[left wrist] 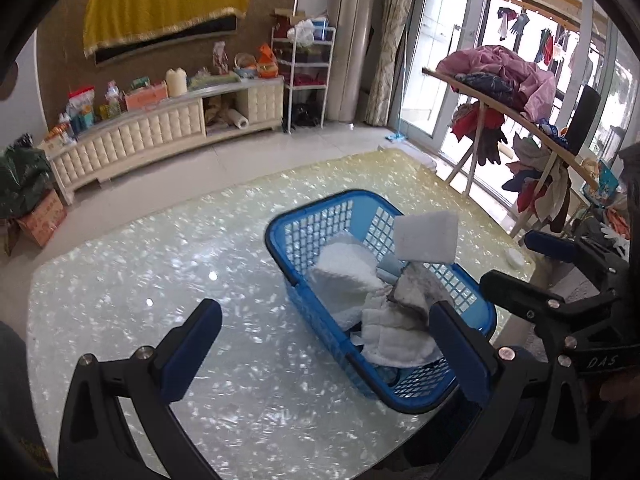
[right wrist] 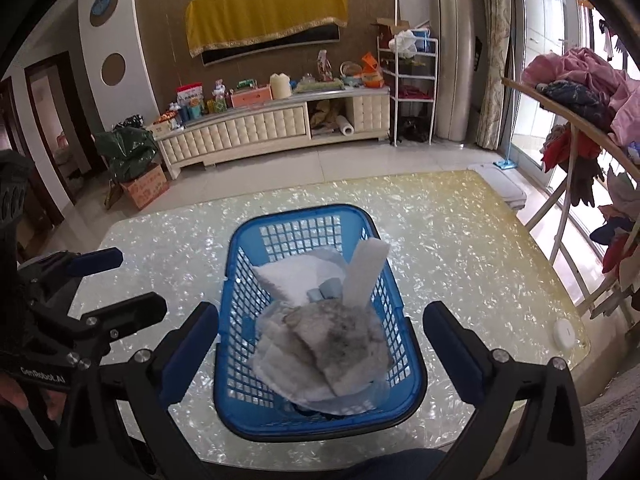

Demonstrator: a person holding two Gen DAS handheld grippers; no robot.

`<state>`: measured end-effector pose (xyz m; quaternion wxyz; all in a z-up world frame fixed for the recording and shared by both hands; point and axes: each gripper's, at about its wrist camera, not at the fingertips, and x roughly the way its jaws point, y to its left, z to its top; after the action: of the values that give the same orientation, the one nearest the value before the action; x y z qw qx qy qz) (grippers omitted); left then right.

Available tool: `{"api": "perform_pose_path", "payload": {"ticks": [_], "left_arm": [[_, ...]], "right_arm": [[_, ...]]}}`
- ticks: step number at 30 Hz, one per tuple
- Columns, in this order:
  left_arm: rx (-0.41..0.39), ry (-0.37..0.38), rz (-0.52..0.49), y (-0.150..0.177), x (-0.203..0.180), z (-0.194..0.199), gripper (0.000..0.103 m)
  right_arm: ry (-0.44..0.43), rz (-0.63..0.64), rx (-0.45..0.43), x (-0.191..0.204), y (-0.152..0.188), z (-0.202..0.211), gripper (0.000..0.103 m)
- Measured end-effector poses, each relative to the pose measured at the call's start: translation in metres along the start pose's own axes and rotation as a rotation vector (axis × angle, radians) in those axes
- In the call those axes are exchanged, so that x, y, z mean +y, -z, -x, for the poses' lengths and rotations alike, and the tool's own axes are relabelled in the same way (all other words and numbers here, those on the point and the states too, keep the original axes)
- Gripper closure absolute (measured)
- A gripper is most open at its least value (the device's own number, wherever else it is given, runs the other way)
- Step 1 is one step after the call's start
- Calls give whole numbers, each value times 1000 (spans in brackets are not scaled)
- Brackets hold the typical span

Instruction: Organize soft objects

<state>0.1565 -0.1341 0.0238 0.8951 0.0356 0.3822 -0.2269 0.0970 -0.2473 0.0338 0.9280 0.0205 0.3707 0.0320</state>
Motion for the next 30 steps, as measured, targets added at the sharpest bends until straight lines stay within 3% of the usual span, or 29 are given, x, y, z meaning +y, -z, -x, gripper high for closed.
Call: {"api": "perform_pose_path", "payload": {"ticks": [6, 13, 17, 30], "left_arm": [[-97, -4, 15, 12, 9, 32, 0], [-121, -40, 51, 31, 23, 70, 0], [-151, -102, 85, 37, 30, 91, 0], [-229, -166, 169, 64, 55, 134, 0]], "right_arm": [[-15, 31, -50, 20, 4, 11, 0], [-65, 49, -170, 44, 9, 31, 0], [-104, 71, -245, 59, 9, 46, 0], [-127, 140, -252, 83, 17, 53, 0]]}}
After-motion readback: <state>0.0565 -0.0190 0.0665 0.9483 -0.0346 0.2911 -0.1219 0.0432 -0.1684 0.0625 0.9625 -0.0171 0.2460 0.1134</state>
